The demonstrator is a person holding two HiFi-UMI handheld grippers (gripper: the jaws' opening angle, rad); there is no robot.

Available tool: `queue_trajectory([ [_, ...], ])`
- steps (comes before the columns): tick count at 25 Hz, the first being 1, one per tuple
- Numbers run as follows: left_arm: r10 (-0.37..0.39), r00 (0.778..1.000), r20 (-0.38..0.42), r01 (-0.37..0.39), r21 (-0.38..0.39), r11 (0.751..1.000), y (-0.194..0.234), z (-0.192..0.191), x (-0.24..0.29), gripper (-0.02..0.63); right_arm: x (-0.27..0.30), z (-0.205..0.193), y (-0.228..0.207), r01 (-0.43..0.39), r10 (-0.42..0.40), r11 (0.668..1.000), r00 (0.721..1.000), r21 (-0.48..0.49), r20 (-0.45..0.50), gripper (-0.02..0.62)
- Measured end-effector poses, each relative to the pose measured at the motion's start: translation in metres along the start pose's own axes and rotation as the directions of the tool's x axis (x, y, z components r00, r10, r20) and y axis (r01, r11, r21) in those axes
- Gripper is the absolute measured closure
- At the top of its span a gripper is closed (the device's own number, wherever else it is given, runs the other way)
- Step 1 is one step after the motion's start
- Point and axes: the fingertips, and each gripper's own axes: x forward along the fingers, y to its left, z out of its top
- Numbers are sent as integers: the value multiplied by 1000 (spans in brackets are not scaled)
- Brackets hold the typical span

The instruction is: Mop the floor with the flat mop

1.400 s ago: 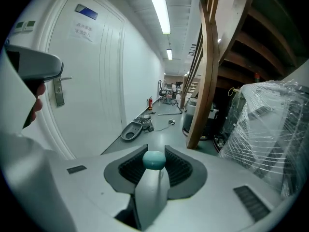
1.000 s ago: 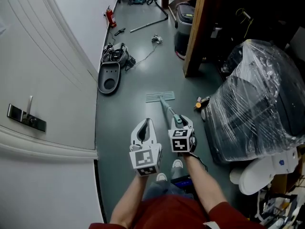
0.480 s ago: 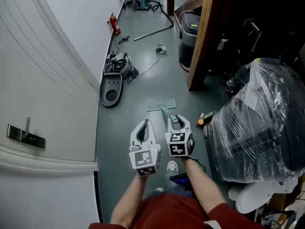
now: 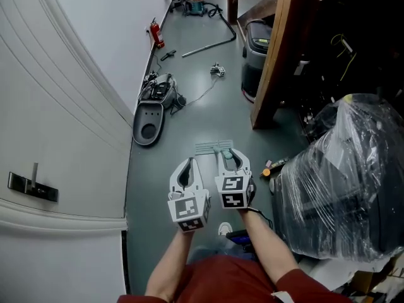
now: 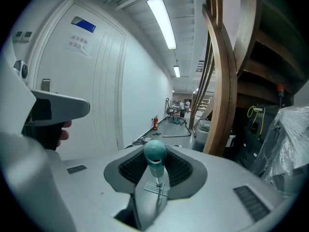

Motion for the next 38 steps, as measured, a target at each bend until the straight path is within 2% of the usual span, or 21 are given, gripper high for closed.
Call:
queue_trajectory([
  [8, 28, 999, 41, -28, -9, 1000, 25, 19, 6, 592, 11, 10, 3, 2, -2, 1000, 1000, 14, 3, 479],
  [13, 5, 999, 41, -5, -9, 1000, 34, 24, 5, 592, 13, 12, 12, 16, -16, 1000, 1000, 26, -9, 480],
  [19, -2, 1000, 24, 2, -9, 1000, 29, 16, -1, 592, 5, 5, 10, 24, -23, 999, 1000, 39, -19, 480],
  [30, 37, 999, 21, -37, 0, 999, 0, 13, -23, 592, -19, -20, -2, 2, 0, 998, 999, 58, -33, 480],
  [34, 33, 999, 2, -33, 10, 999, -4, 0, -36, 592, -31, -32, 4, 4, -2, 998, 999, 55, -48, 480],
  [38, 31, 999, 15, -31, 7, 999, -1, 4, -53, 592, -42, -46, 16, 13, -9, 999, 998, 49, -69, 480],
])
